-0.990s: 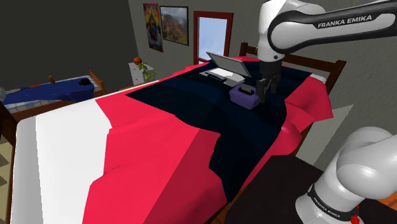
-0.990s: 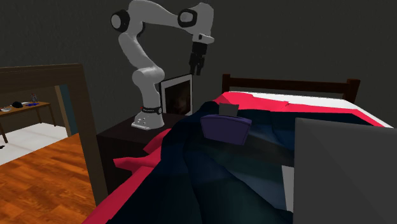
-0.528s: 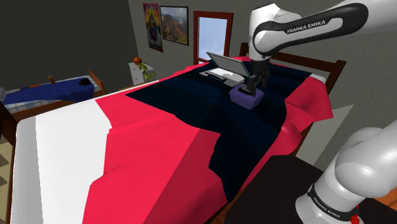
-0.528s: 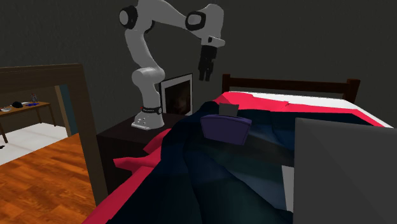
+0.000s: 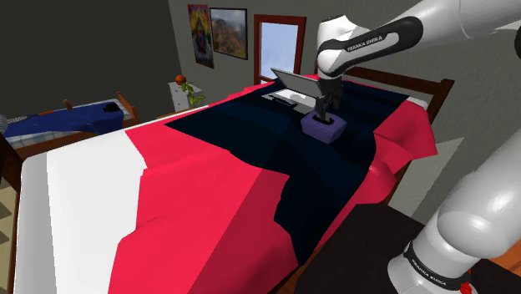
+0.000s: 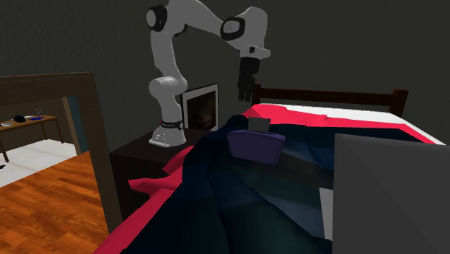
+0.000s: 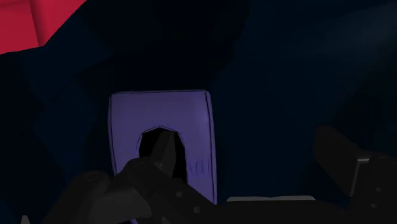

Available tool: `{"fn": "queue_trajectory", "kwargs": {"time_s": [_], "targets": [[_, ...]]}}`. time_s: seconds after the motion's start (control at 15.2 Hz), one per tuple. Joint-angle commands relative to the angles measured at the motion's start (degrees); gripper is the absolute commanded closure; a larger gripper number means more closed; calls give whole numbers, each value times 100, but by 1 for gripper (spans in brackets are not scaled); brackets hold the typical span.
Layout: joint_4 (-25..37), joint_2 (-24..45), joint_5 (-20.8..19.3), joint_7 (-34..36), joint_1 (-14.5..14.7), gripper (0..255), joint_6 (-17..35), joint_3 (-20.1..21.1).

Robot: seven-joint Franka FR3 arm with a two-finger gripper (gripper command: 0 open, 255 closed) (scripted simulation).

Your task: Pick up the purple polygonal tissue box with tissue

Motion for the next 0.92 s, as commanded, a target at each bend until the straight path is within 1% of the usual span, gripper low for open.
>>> {"fn": "queue_trajectory", "kwargs": {"time_s": [0.0, 0.33, 0.59, 0.86], "targets": [[381, 391, 4, -92, -49, 0, 106, -69], [1353, 1357, 87, -342, -202, 0, 331, -220], [2282, 2163, 216, -555, -361, 0, 391, -298], [2152, 2239, 208, -513, -373, 0, 597, -298]]}}
